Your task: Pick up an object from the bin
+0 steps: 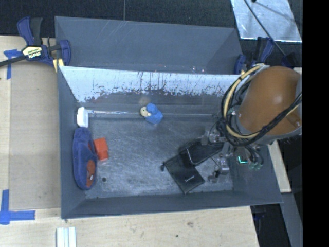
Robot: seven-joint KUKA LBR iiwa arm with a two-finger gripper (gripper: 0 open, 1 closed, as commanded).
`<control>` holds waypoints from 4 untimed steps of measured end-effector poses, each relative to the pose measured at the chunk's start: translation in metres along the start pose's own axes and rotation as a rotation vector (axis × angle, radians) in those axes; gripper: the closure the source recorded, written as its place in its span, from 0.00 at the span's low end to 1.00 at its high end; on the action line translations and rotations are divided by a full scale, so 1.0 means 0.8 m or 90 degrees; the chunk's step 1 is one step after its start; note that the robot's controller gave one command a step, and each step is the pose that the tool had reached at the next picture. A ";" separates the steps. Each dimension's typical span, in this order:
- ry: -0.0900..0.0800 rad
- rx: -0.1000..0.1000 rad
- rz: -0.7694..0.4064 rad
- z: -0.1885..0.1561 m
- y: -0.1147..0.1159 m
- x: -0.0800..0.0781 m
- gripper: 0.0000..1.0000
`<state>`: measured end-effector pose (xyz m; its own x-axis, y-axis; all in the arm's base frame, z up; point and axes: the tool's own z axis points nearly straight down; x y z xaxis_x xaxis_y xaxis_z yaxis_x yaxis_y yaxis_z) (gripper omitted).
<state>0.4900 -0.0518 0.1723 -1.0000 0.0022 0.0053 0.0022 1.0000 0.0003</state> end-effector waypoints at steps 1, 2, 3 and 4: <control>-0.008 0.000 -0.007 0.130 -0.002 -0.066 0.00; -0.008 0.001 -0.008 0.126 -0.003 -0.066 1.00; -0.005 0.003 -0.202 0.126 0.002 -0.083 1.00; -0.006 0.003 -0.553 0.127 -0.012 -0.076 1.00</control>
Offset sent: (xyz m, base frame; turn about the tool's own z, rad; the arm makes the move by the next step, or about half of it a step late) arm 0.0502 -0.0016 -0.1023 -0.0117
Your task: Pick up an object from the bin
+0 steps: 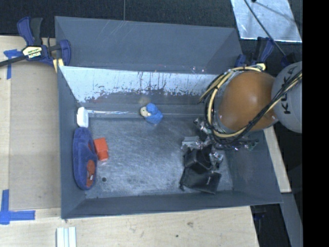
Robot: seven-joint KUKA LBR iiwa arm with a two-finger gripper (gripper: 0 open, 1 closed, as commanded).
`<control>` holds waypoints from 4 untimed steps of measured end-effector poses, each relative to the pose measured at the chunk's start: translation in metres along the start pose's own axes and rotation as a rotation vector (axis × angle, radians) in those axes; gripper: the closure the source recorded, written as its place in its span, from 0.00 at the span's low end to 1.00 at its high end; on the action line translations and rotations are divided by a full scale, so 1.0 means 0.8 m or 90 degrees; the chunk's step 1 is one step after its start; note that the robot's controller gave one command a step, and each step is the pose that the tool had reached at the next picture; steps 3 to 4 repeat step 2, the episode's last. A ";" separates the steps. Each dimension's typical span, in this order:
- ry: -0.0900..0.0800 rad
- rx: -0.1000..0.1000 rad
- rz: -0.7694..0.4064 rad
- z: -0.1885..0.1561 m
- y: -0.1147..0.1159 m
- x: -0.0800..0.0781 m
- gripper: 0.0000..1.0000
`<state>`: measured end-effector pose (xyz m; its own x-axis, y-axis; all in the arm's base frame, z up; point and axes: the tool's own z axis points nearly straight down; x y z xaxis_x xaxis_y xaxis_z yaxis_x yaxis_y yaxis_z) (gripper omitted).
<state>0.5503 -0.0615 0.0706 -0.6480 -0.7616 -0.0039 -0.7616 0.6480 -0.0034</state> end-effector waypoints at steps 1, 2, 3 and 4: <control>0.000 -0.002 -0.275 -0.093 0.049 0.011 1.00; 0.000 0.000 -0.284 -0.185 0.033 0.010 1.00; 0.000 0.000 -0.284 -0.185 0.033 0.010 1.00; 0.000 0.000 -0.284 -0.185 0.033 0.010 1.00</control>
Offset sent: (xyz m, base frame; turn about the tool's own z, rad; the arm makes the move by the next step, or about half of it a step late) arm -0.0355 0.0181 0.0747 -0.4313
